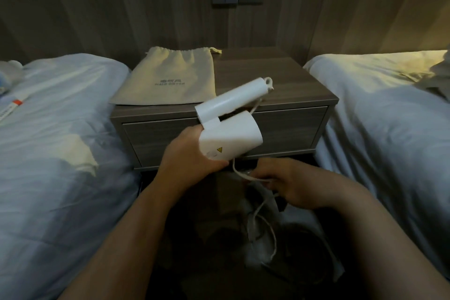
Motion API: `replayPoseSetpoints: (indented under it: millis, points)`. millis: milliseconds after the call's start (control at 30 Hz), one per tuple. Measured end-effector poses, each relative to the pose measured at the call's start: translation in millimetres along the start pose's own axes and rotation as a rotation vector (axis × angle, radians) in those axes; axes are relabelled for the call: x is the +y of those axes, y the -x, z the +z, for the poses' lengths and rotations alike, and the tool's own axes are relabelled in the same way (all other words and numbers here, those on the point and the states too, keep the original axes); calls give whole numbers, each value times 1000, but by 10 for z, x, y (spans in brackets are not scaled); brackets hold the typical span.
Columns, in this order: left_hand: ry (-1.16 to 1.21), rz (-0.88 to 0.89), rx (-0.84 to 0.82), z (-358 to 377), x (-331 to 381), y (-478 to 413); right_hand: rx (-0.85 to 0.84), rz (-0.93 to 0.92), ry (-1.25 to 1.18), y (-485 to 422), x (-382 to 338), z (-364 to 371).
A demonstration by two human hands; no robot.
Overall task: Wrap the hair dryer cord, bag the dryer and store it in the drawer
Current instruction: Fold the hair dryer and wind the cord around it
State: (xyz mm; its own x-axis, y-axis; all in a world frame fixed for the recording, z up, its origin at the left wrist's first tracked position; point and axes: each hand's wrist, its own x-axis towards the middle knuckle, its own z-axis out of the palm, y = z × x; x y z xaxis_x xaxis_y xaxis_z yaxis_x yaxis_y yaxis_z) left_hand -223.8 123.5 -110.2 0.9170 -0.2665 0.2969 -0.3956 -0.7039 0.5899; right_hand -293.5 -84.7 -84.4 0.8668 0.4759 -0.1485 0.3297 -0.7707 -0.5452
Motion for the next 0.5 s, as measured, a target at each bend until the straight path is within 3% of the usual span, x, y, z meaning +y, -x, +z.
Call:
replayPoseSetpoints:
  millis: [167, 267, 400, 500]
  points:
    - [-182, 82, -230, 13, 62, 36, 436, 61, -79, -23, 94, -92]
    - [-263, 150, -336, 79, 49, 51, 653, 203, 2, -34, 149, -83]
    - [-276, 207, -452, 158, 33, 83, 604, 379, 114, -58, 166, -78]
    - [-275, 246, -492, 182, -9, 86, 455, 351, 143, -50, 173, -80]
